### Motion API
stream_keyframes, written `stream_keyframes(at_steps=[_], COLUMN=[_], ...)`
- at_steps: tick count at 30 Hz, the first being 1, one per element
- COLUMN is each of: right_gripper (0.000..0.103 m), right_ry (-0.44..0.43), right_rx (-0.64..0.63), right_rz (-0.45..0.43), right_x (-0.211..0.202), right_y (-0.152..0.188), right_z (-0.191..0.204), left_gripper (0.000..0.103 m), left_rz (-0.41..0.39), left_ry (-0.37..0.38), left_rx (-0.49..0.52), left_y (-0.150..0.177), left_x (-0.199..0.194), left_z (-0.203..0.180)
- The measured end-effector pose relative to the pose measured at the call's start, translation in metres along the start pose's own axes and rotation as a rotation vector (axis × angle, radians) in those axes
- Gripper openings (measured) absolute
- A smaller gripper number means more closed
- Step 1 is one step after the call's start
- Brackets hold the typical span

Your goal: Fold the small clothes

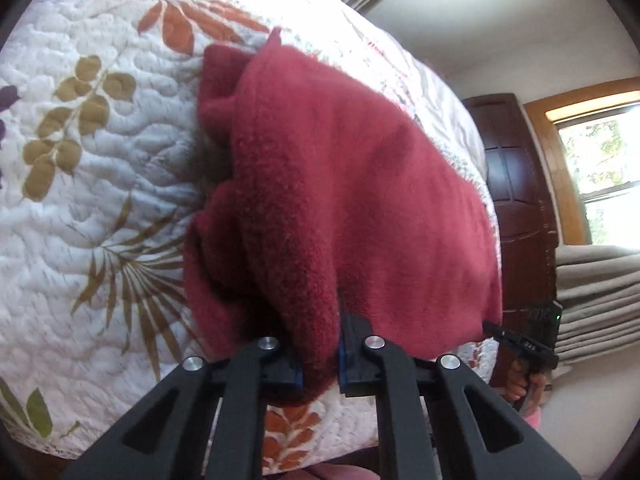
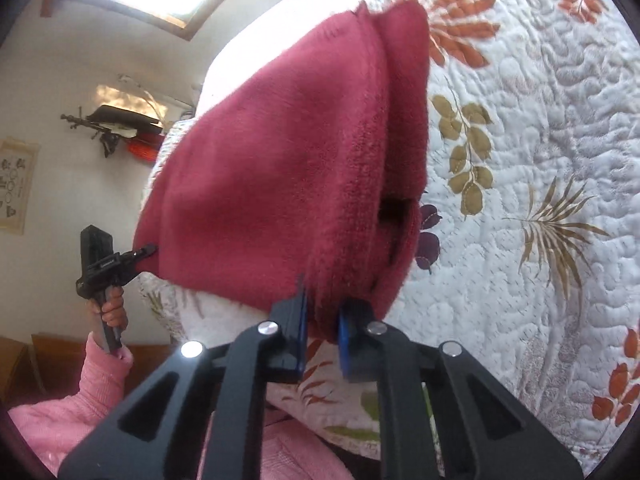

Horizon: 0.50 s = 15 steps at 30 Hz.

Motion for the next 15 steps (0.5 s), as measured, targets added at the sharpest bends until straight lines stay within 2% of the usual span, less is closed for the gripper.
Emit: stream_keyframes(at_steps=[2, 4, 7, 8, 12, 14, 15], right_gripper=[0.009, 0.009, 0.008, 0.008, 0.010, 0.016, 0.018], right_ry=[-0.054, -0.077, -0.060, -0.022, 0.094, 0.145, 0.144], right_rx=[-0.017, -0.037, -0.068, -0.077, -0.034, -0.017, -0.009], right_rz=[-0.016, -0.028, -0.027, -0.022, 0.048, 0.082, 0.084], right_x=[-0.023, -0.040, -0.053, -0.051, -0.002, 0.018, 0.020], right_y=[0.008, 0.014, 0.020, 0.020, 0.013, 0.011, 0.009], right_z=[0.006, 0.010, 0.013, 0.010, -0.013, -0.025, -0.027], left_gripper=[0.010, 0.010, 0.010, 0.011, 0.012, 0.018, 0.018], left_rz=[-0.034, -0.049, -0.031, -0.010, 0.105, 0.161, 0.171], left_ry=[0.006, 0.047, 0.081, 0.071, -0.017, -0.056, -0.046], left_rx=[0.000, -0.014, 0.009, 0.025, 0.045, 0.005, -0.019], left_y=[0.001, 0.002, 0.004, 0.007, 0.009, 0.004, 0.005], left_x=[-0.022, -0.041, -0.062, -0.061, -0.015, 0.010, 0.017], left_z=[-0.002, -0.003, -0.007, -0.008, 0.006, 0.022, 0.029])
Point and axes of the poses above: each gripper's, at about its wrist camera, not at the fingertips, and x roughly the way its jaws point, z to its left, y to its underside, the point moved 2 cm from there along x, roughly the way its jaws point, and after that the axes turned 12 degrees about x, right-handed, at the moved point
